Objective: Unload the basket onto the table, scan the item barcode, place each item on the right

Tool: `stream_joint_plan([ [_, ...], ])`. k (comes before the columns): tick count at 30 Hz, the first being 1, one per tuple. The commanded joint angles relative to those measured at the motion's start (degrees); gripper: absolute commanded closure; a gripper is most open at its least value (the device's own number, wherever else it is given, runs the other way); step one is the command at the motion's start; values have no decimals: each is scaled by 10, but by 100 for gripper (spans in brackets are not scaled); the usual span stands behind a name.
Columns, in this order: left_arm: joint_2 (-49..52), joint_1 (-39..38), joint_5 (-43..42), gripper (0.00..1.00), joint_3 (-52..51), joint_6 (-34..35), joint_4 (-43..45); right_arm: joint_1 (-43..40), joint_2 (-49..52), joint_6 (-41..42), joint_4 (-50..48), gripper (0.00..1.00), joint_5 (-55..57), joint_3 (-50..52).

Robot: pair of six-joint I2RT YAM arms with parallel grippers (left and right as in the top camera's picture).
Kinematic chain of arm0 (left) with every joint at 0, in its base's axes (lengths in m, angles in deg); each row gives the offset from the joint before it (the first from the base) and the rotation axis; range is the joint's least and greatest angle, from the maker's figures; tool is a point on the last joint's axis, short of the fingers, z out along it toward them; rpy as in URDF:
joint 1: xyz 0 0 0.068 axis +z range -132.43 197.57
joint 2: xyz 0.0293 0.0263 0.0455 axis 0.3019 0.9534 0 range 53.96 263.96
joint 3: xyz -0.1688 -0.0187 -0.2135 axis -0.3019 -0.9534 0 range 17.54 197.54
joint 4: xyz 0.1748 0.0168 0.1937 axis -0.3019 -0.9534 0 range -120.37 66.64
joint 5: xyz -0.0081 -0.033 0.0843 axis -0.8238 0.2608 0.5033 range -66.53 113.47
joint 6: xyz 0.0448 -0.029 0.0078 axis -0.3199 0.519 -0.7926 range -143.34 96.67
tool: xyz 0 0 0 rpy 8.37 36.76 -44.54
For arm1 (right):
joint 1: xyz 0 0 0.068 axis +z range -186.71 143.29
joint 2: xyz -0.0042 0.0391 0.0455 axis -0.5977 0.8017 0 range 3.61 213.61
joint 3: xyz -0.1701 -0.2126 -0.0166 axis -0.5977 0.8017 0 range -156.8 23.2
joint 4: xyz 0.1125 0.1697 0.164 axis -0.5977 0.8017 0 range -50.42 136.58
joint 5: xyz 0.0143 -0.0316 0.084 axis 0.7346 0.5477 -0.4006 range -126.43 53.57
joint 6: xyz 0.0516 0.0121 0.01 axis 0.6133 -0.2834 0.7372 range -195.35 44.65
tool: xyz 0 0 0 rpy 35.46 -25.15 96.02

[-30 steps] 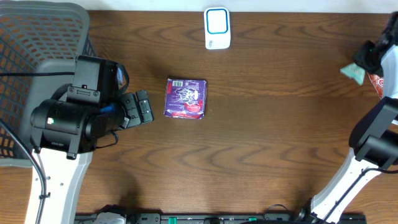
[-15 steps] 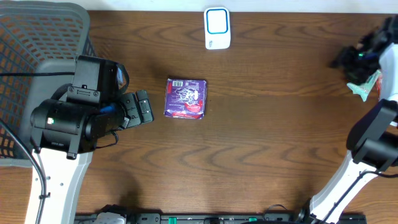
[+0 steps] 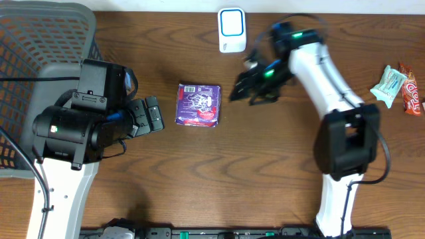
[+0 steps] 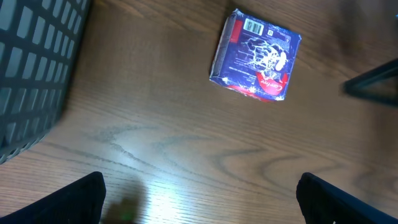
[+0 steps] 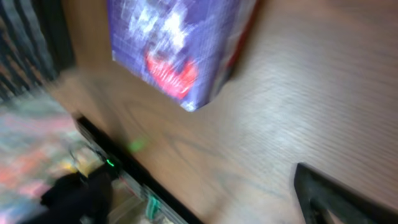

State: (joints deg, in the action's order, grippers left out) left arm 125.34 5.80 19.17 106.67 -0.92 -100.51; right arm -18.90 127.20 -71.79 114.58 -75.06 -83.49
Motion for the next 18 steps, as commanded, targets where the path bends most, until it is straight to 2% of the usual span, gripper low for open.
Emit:
stream_joint_plan([
  [1,1,2,7,2,0,-7,-2,33,-10,31,-10,1,67,2],
  [7,1,2,7,2,0,-7,-2,31,-10,116,-49,1,170,2],
  [14,1,2,7,2,0,-7,0,-13,-10,118,-61,1,274,2],
  [18,1,2,5,2,0,-7,3,-25,-10,118,-61,1,282,2],
])
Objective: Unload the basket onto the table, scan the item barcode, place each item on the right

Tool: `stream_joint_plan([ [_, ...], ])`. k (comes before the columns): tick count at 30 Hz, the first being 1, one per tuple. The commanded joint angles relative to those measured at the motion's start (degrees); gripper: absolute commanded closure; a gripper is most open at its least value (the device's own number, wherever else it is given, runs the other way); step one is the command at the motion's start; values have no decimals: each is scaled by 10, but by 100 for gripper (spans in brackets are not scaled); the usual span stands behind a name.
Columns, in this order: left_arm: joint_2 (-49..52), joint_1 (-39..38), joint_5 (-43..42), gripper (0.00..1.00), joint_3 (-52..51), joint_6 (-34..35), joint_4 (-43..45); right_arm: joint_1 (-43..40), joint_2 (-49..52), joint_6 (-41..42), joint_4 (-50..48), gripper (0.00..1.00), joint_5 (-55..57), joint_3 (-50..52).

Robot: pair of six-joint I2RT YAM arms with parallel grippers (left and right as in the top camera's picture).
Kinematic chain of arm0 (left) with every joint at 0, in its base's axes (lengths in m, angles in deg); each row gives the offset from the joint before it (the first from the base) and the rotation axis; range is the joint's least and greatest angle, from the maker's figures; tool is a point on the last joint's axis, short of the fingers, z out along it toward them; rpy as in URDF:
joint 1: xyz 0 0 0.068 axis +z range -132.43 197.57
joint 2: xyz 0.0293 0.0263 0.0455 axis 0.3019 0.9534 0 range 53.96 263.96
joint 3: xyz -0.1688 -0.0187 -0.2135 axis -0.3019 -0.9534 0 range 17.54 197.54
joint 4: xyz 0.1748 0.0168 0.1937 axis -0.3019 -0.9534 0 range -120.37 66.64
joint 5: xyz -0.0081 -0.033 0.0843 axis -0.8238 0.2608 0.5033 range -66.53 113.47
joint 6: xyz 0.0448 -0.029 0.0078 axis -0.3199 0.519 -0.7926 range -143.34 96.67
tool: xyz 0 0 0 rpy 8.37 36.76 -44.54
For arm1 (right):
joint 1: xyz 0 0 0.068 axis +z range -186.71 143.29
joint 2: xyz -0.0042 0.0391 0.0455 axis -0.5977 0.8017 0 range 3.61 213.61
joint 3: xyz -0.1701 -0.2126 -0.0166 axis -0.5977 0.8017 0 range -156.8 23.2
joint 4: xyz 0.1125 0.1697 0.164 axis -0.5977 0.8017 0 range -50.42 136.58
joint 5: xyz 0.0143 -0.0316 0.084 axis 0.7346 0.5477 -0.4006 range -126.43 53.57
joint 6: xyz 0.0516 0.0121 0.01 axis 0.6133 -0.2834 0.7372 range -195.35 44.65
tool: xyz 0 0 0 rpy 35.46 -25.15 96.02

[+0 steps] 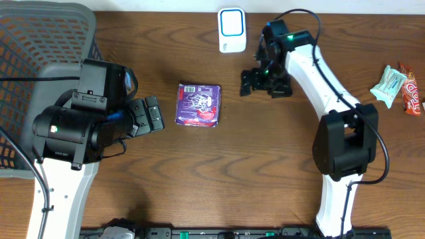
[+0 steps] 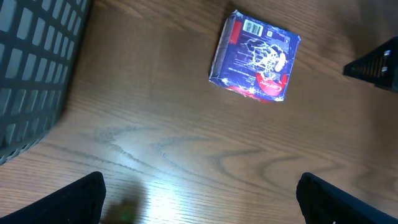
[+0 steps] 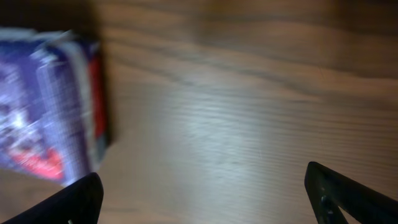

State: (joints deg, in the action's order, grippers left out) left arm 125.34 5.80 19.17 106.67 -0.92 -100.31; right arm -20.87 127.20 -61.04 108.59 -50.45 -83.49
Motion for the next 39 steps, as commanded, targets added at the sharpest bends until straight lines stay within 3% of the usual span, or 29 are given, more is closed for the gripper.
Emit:
stream_joint_plan([
  [1,1,2,5,2,0,-7,9,-7,-10,11,-1,1,36,2],
  [6,3,0,-74,2,-4,-13,26,-7,-10,11,-1,1,36,2],
  [9,8,-11,-115,2,-16,-88,22,-7,-10,11,-1,1,36,2],
  [11,13,-13,-62,2,-25,-99,20,-7,-10,11,-1,1,36,2],
  [14,32,9,72,2,-29,-16,34,-7,-10,11,-1,1,36,2],
  [19,62,47,76,2,-29,-20,96,-7,-10,11,-1,1,36,2],
  [21,75,51,43,2,-29,-46,123,-7,-10,11,-1,1,36,2],
  [25,119,50,-111,2,-29,-94,168,-7,-10,11,-1,1,36,2],
  [31,220,51,-124,2,-29,-93,211,-7,-10,11,-1,1,36,2],
  [32,238,50,-137,4,-29,-93,217,-7,-10,11,-1,1,36,2],
  [34,280,49,-157,18,-29,-93,224,-7,-10,11,-1,1,36,2],
  [39,366,49,-162,19,-29,-96,218,-7,-10,11,-1,1,36,2],
])
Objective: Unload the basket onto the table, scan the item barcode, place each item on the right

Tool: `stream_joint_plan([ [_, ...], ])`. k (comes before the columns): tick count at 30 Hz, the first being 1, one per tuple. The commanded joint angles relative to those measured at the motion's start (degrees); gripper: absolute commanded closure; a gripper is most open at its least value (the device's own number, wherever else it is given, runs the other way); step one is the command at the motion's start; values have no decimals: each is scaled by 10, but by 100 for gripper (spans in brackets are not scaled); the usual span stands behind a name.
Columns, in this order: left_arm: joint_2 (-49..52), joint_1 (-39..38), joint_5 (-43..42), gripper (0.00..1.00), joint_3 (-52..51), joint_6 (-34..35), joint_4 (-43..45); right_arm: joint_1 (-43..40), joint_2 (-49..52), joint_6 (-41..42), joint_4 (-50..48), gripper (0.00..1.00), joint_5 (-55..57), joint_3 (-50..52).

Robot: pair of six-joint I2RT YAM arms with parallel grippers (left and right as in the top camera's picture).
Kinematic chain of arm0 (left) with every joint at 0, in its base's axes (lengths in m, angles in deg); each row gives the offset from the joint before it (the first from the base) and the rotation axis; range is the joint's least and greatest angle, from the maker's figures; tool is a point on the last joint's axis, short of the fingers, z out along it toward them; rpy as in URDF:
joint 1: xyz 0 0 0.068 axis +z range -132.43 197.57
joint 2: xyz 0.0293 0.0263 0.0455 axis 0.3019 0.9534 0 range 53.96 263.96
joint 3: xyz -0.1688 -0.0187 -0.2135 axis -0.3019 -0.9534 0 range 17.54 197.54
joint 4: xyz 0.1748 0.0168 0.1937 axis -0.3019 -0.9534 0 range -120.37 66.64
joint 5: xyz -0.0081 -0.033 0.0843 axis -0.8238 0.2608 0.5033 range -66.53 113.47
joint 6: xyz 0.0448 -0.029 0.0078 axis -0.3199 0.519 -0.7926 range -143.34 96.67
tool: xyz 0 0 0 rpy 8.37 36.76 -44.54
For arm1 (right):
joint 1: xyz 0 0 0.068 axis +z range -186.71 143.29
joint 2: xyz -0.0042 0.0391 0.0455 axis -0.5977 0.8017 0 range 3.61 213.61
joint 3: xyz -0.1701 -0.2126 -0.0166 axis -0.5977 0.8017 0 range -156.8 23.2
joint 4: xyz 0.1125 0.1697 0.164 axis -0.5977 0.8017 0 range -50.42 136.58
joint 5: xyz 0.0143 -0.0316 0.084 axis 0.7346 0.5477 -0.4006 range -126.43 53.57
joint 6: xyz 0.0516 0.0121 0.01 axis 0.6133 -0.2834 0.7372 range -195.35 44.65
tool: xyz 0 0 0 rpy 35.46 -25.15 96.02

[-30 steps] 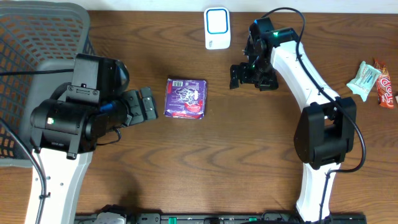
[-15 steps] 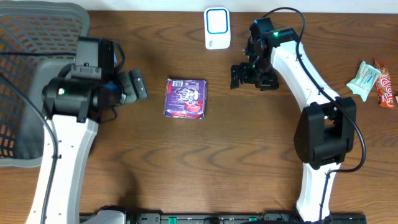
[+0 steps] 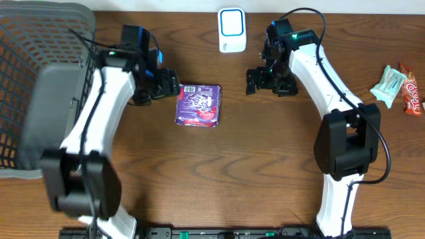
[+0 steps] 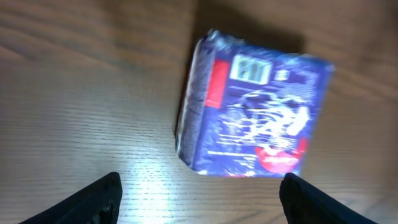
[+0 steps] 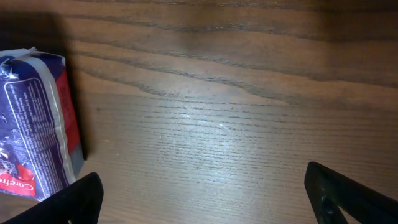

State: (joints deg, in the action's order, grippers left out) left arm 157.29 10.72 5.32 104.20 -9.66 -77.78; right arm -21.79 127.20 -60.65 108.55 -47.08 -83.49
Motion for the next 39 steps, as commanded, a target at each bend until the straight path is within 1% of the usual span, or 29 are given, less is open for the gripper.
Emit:
stream_joint_plan([
  [1,58,0,-30,19,-4,-10,-8,2,-10,7,0,1,2,2],
  [5,107,0,-110,19,-4,-17,-10,2,-10,7,0,1,2,2],
  [7,122,0,-129,20,-4,-16,-9,2,-10,7,0,1,2,2],
  [12,135,0,-131,20,-5,-16,3,2,-10,7,0,1,2,2],
  [14,135,0,-130,27,-5,-16,9,2,-10,7,0,1,2,2],
  [15,135,0,-127,28,-5,-16,13,2,-10,7,0,1,2,2],
  [22,135,0,-116,28,-31,-16,54,2,-10,7,0,1,2,2],
  [27,135,-10,-118,30,-56,-16,64,2,-10,7,0,1,2,2],
  [28,135,-13,-119,35,-58,-16,63,2,-10,7,0,1,2,2],
  [30,135,-20,-125,51,-59,-16,58,2,-10,7,0,1,2,2],
  [31,135,-23,-141,65,-59,-16,57,2,-10,7,0,1,2,2],
  [33,135,-22,-180,81,-59,-14,55,2,-10,7,0,1,2,2],
  [34,135,-22,-207,92,-58,-4,54,2,-10,7,0,1,2,2],
  [37,134,-13,-273,93,-54,48,38,2,-10,7,0,1,2,2],
  [39,132,-4,-327,93,-48,118,19,2,-10,7,0,1,2,2],
])
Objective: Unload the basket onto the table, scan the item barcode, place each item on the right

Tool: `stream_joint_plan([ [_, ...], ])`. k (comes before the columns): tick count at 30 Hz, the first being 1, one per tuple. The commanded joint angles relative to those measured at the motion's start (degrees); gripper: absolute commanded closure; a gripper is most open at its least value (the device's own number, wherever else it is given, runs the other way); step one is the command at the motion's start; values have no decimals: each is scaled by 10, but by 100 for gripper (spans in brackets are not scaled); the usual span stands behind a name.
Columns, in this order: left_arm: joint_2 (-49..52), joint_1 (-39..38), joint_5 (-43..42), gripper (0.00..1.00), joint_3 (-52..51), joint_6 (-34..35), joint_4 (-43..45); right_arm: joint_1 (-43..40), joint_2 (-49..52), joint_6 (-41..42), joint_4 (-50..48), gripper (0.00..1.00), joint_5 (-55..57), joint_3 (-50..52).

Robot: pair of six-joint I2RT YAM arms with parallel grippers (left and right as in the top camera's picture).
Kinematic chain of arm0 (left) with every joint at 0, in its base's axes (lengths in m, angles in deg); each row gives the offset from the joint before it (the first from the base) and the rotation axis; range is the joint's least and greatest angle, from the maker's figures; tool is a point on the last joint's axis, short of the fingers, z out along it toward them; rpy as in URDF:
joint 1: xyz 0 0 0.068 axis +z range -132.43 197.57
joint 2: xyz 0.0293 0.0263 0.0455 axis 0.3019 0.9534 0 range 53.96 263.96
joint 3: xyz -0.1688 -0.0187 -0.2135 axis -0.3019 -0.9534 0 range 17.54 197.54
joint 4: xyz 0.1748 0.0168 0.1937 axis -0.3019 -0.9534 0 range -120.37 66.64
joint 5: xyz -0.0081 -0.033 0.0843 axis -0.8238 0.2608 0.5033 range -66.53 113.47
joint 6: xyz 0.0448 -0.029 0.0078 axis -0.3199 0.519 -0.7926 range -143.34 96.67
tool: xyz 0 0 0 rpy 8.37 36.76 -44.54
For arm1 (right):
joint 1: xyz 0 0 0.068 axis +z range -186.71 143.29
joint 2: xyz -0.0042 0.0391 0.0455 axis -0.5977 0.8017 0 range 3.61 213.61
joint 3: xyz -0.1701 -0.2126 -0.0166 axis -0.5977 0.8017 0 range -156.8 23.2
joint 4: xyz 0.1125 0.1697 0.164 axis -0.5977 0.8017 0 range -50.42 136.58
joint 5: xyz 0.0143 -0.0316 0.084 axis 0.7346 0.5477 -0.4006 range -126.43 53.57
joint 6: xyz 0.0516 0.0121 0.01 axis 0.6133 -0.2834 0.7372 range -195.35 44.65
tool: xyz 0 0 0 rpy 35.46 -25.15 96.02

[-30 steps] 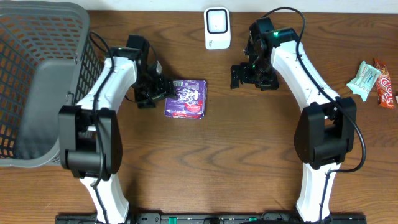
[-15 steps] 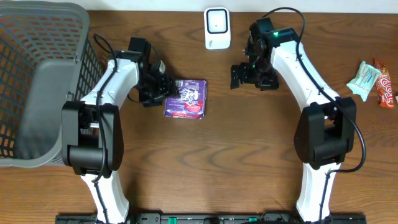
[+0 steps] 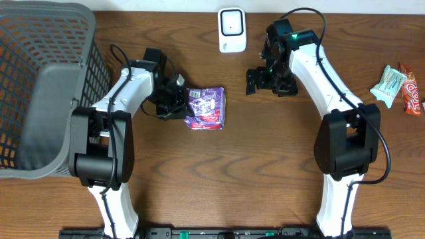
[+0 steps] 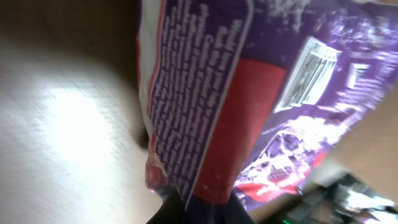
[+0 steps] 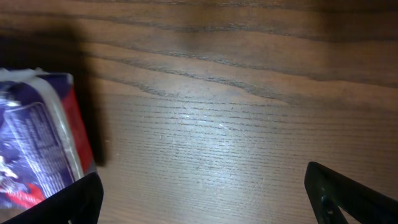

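The purple and red snack packet [image 3: 206, 107] lies mid-table, its left edge lifted and tilted. My left gripper [image 3: 178, 103] is shut on that left edge; in the left wrist view the packet [image 4: 249, 93] fills the frame, its barcode [image 4: 306, 74] showing, with the dark fingertips [image 4: 205, 210] pinching the bottom seam. The white scanner [image 3: 232, 28] stands at the table's back edge. My right gripper [image 3: 260, 81] hovers open to the packet's right, below the scanner; the right wrist view shows bare wood between its fingers and the packet's edge [image 5: 37, 149] at the left.
A grey mesh basket [image 3: 43, 86] occupies the left side. Two wrapped snacks [image 3: 398, 86] lie at the far right edge of the wooden table [image 3: 265, 172].
My left gripper has moved from just left of the packet, open, onto its left edge and shut on it. The packet has shifted slightly right and tilted up. The right arm has not moved.
My left gripper first hung open near the basket, far from the flat packet, while the right gripper was beside the packet's right edge. The right gripper then moved back toward the scanner and stayed. The left arm then came beside the packet, and now grips it.
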State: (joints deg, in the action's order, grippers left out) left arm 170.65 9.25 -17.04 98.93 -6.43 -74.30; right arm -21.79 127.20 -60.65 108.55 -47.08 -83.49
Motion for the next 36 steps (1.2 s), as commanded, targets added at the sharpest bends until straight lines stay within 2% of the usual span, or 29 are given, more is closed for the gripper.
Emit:
stream_joint_plan([
  [1,-1,15,-132,92,7,131,-27,2,-10,7,0,1,2,2],
  [2,-2,21,-172,93,8,189,-43,2,-10,7,0,1,2,2],
  [4,-4,33,-255,92,8,258,-80,2,-10,7,0,0,2,2],
  [5,-4,38,-299,92,8,273,-96,2,-10,7,0,1,2,2],
  [6,-4,47,-377,92,8,294,-120,2,-10,7,0,1,2,2],
  [7,-4,52,-412,93,8,308,-132,2,-10,7,0,1,2,2],
  [10,-4,61,-461,93,8,348,-143,2,-10,7,0,1,2,2],
  [19,-4,65,-463,92,8,375,-144,2,-10,7,0,1,2,2],
  [36,-4,65,-438,93,8,374,-144,2,-10,7,0,1,2,2],
])
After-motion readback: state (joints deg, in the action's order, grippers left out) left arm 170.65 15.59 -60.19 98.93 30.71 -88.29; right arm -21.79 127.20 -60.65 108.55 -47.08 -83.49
